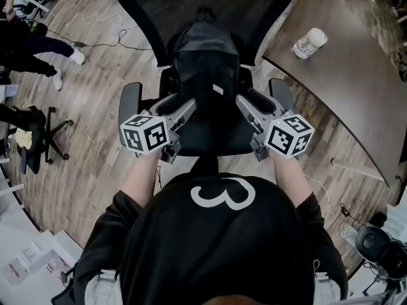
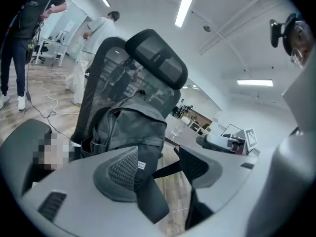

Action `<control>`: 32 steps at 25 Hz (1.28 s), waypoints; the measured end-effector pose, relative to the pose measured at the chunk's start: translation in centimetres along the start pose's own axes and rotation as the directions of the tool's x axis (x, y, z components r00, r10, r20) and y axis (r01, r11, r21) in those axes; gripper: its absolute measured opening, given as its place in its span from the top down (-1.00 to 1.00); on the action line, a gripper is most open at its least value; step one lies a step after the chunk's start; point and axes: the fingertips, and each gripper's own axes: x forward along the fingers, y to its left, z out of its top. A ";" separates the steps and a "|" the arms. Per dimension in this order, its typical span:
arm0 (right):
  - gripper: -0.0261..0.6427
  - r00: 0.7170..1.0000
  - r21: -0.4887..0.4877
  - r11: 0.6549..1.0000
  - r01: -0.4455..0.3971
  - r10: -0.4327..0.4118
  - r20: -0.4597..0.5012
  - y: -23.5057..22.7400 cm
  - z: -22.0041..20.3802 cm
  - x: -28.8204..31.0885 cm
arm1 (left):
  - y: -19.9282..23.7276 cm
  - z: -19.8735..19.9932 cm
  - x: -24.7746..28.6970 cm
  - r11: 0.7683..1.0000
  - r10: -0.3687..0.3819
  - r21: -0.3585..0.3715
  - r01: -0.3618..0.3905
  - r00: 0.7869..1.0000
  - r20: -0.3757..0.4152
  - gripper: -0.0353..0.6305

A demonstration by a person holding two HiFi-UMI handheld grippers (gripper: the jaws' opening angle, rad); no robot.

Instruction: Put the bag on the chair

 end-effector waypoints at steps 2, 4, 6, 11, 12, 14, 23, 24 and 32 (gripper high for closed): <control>0.28 1.000 -0.010 1.000 -0.005 0.004 -0.012 1.5 -0.8 -1.4 | -2.3 -0.5 -1.0 0.999 -0.024 0.027 0.023 1.000 0.010 0.13; 0.28 1.000 -0.026 1.000 -0.017 0.016 -0.018 2.8 -1.3 -2.9 | -4.5 -0.9 -2.0 0.997 -0.037 0.065 0.037 0.999 0.012 0.13; 0.28 0.999 -0.037 0.999 -0.035 0.035 -0.014 4.2 -1.5 -4.5 | -6.8 -1.3 -3.0 0.993 -0.054 0.101 0.053 0.998 0.010 0.13; 0.44 0.997 -0.040 0.997 -0.072 0.073 0.032 7.2 -1.7 -8.8 | -12.0 -1.9 -5.6 0.984 -0.104 0.153 0.097 0.994 0.042 0.26; 0.50 0.996 -0.041 0.996 -0.076 0.078 0.042 7.5 -1.8 -9.6 | -13.0 -2.3 -6.0 0.982 -0.113 0.158 0.104 0.992 0.049 0.30; 0.57 0.994 -0.041 0.995 -0.092 0.094 0.055 8.2 -2.2 -11.2 | -14.9 -3.3 -6.4 0.978 -0.132 0.172 0.121 0.990 0.053 0.40; 0.78 0.986 -0.139 0.979 -0.150 0.158 0.052 12.2 -3.4 -17.2 | -21.9 -6.3 -9.8 0.955 -0.176 0.253 0.153 0.982 0.070 0.71; 0.78 0.985 -0.153 0.976 -0.155 0.164 0.051 12.8 -3.4 -17.8 | -22.6 -6.5 -10.4 0.952 -0.183 0.261 0.158 0.980 0.073 0.73; 0.84 0.972 -0.160 0.963 -0.218 0.229 0.052 16.0 -5.2 -21.7 | -26.5 -9.0 -13.3 0.932 -0.193 0.328 0.154 0.977 0.087 0.81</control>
